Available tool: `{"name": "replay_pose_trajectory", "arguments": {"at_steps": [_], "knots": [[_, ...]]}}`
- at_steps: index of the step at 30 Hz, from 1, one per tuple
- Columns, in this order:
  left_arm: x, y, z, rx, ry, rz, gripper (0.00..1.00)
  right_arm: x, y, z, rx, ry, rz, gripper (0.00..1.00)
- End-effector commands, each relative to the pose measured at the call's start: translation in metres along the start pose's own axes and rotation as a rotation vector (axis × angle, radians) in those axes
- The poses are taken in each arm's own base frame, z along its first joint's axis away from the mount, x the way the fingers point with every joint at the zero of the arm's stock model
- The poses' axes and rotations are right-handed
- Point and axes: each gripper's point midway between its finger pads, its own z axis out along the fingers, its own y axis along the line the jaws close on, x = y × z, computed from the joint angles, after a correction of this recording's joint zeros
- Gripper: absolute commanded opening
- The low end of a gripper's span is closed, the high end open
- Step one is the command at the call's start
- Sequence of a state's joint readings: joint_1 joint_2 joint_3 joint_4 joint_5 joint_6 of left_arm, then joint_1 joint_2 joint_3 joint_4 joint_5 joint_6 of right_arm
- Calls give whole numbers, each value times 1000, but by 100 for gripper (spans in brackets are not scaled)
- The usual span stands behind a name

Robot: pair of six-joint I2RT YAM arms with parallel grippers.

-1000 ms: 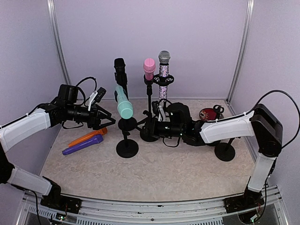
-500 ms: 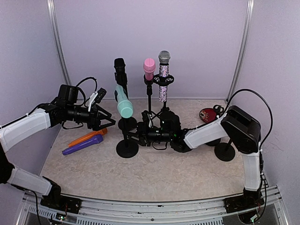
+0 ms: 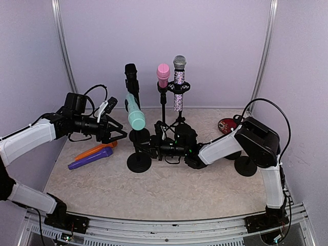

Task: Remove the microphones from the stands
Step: Unscrew the knob on the stand of the microphone stand.

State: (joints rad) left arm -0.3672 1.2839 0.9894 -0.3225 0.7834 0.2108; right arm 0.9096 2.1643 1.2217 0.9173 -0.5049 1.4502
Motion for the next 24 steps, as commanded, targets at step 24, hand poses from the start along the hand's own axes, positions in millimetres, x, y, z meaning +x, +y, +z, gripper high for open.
{"name": "replay_pose_trajectory", "arguments": {"at_steps": [24], "knots": [[-8, 0, 7, -1, -11, 18, 72, -14, -21, -1, 426, -34, -388, 0]]}}
